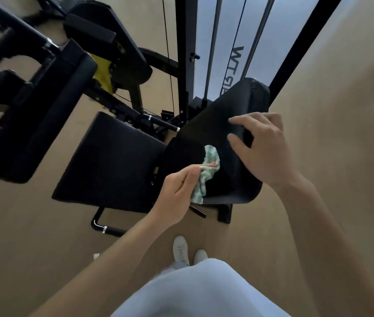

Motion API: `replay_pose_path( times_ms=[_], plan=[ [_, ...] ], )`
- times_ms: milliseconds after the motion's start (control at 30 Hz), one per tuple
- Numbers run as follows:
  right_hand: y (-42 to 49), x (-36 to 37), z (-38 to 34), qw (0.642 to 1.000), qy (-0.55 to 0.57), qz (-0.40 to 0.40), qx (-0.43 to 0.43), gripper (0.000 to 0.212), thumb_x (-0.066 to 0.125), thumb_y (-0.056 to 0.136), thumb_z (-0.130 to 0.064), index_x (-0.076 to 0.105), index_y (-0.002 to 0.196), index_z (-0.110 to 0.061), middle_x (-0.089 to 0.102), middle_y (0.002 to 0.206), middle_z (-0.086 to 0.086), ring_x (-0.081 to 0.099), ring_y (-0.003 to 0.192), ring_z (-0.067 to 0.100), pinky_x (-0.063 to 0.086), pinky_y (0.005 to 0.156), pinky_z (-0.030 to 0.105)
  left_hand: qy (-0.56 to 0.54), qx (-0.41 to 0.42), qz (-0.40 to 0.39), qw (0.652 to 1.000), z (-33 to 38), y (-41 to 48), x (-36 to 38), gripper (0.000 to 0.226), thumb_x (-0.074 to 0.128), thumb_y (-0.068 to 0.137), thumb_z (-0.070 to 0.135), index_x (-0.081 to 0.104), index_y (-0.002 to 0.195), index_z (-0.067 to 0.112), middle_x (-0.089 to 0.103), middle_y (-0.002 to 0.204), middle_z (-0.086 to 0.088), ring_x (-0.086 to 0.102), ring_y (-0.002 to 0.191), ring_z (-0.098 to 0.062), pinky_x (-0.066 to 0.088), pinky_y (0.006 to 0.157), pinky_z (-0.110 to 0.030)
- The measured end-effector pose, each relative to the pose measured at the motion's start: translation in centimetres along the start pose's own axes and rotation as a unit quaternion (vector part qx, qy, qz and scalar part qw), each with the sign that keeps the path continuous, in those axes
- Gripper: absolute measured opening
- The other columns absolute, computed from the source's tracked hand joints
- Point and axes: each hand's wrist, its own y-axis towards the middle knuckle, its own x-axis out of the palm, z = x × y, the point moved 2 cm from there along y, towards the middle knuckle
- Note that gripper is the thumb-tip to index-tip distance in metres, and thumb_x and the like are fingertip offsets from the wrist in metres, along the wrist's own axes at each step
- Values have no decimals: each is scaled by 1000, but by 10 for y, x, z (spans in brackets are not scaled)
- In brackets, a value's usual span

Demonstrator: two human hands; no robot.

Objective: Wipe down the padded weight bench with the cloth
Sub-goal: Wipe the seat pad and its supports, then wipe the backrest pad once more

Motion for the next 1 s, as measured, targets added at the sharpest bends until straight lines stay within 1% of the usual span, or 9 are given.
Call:
replay_pose_path(
  times_ms=[67, 167, 233, 400, 500, 600, 667, 833, 1000],
  plan=[
    [-14, 1, -14, 999, 6, -29, -28, 31, 67, 94, -36, 71, 123, -24, 70, 117, -9, 45, 125, 27, 37, 109, 36, -9, -27, 25, 999, -4, -20, -11, 40, 36, 109, 21, 71, 118, 5, 74, 82, 16, 67, 75, 3, 49, 69, -11],
    [-33, 7, -38, 995, 9, -86, -56, 33, 59, 95, -44, 68, 124, -30, 70, 119, -12, 59, 120, 19, 21, 121, 55, -29, -58, 55, 996, -16, -45, -24, 42, 38, 105, 31, 73, 111, 9, 78, 95, 3, 74, 91, -12, 58, 78, -25],
    [-47, 17, -55, 988, -7, -128, -82, 33, 58, 97, -46, 67, 126, -32, 71, 119, -13, 61, 117, 14, 19, 120, 50, -46, -87, 67, 993, -30, -65, -31, 41, 39, 104, 32, 73, 109, 11, 78, 97, 0, 74, 92, -15, 59, 77, -26],
    [-87, 57, -94, 968, 65, -223, -92, 48, 63, 94, -44, 58, 139, -28, 68, 125, -10, 57, 116, 16, 49, 96, 39, -109, -152, 98, 978, -57, -109, -51, 37, 44, 105, 39, 76, 99, 21, 76, 92, -8, 72, 86, -21, 59, 76, -35],
    [-111, 107, -104, 915, 113, -385, -37, 70, 67, 86, -39, 40, 151, -36, 60, 136, -12, 53, 125, 11, 51, 100, 39, -145, -187, 97, 967, -72, -128, -73, 39, 48, 101, 38, 73, 106, 8, 75, 94, -14, 72, 86, -24, 60, 76, -36],
    [-136, 173, -100, 821, 283, -488, 84, 73, 76, 80, -17, 46, 145, -30, 66, 127, -5, 67, 111, 12, 59, 94, 38, -195, -229, 89, 950, -97, -141, -95, 36, 50, 101, 31, 71, 110, 3, 74, 97, -15, 72, 86, -22, 60, 73, -32],
    [-152, 216, -99, 794, 335, -484, 152, 57, 77, 80, -7, 58, 132, -19, 70, 118, 3, 70, 106, 16, 61, 90, 34, -237, -265, 87, 930, -126, -150, -111, 35, 52, 104, 27, 68, 114, -2, 73, 100, -19, 71, 88, -25, 60, 74, -33],
    [-190, 305, -111, 814, 277, -436, 267, 25, 73, 80, 2, 67, 102, -7, 66, 85, 0, 64, 75, 11, 56, 63, 23, -264, -378, 54, 886, -215, -186, -157, 39, 74, 84, 23, 68, 115, 1, 68, 114, -29, 66, 99, -36, 52, 98, -54],
    [-212, 383, -123, 790, 269, -402, 376, 28, 64, 85, 10, 66, 108, -4, 67, 99, 15, 69, 88, 25, 65, 73, 44, -113, -441, 21, 890, -293, -205, -206, 26, 67, 89, -4, 68, 110, 10, 71, 118, -24, 72, 100, -32, 58, 93, -50]
  ],
)
